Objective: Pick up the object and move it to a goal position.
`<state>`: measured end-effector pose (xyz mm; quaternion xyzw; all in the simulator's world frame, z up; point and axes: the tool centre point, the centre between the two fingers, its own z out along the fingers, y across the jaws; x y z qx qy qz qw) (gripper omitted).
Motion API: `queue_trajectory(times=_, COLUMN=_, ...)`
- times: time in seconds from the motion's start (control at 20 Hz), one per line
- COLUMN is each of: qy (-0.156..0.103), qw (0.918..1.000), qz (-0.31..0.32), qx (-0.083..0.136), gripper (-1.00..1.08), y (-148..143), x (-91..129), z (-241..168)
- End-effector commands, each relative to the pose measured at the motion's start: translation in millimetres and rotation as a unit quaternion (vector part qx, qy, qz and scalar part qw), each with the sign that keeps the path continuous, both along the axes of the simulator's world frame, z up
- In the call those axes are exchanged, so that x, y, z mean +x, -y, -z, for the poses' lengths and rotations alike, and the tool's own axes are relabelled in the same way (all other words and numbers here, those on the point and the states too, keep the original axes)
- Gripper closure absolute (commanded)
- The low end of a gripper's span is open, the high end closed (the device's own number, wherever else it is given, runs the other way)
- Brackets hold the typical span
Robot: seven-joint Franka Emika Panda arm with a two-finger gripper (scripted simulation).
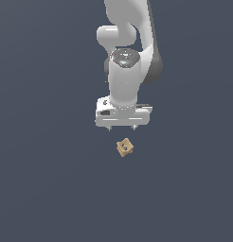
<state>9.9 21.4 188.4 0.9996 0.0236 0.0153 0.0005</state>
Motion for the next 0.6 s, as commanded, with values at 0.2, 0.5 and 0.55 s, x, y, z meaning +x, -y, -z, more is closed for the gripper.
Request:
queue_trajectory(times=0.2, qy=-0.007, qw=1.0, qz=-0.001, qx=-0.006, gripper=-0.92, y=8, x=-4, z=4)
queue_trajectory(times=0.5, qy=-0.022, qw=0.9996, qz=-0.001, qx=-0.017, gripper=-0.92, y=24, x=-11, z=11)
queue_trajectory(times=0.55, qy=-0.021, qw=0.9996, qz=-0.001, qx=-0.016, gripper=-0.92, y=23, x=-11, z=11)
